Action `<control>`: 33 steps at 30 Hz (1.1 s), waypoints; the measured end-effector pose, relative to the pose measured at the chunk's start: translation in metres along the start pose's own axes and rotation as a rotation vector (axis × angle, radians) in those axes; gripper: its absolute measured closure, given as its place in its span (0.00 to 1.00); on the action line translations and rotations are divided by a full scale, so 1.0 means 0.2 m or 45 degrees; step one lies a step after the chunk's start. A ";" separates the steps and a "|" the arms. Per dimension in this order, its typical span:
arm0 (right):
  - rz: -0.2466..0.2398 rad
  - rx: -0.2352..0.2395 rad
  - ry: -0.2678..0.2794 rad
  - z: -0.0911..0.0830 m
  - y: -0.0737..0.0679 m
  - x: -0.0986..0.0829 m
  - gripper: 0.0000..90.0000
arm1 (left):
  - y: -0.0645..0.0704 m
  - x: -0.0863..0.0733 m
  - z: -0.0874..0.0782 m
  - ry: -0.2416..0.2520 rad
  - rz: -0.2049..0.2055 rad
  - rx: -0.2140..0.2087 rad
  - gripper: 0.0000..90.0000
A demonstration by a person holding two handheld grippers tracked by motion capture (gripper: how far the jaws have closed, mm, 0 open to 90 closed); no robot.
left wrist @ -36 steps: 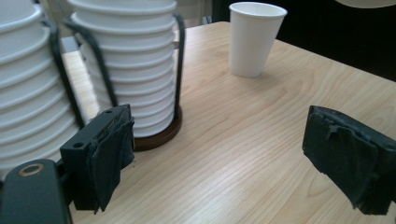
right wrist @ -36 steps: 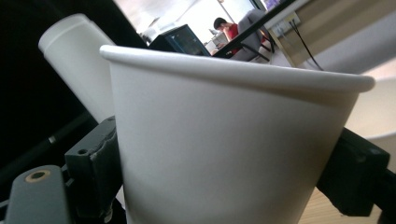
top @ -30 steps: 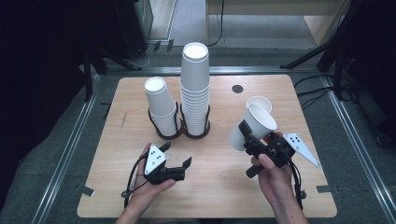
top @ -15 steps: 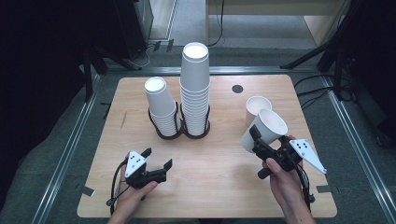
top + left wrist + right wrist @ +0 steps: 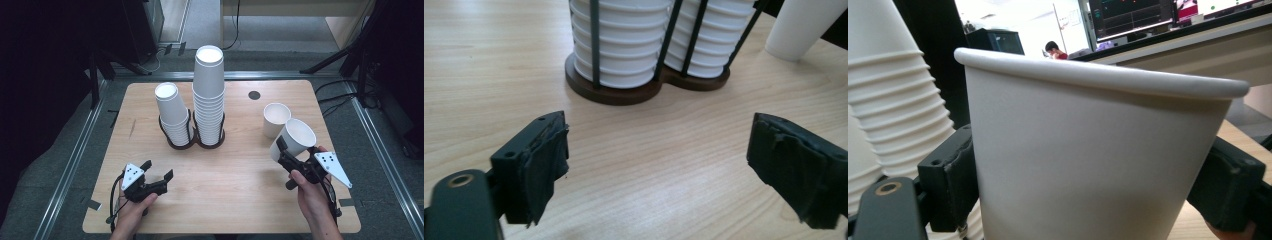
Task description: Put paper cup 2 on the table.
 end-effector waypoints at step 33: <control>-0.183 -0.072 -0.097 0.09 0.33 -0.22 0.15 | -0.09 -0.05 0.01 -0.115 -0.101 -0.010 0.02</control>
Point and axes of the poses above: each handheld gripper's, and its own axes: z roughly forward along the jaws, x roughly out of its top, y roughly to its right, the point moved 10 cm from there along z, roughly forward along the jaws, and after that the axes turned 13 degrees about y, right-handed, at the moved point
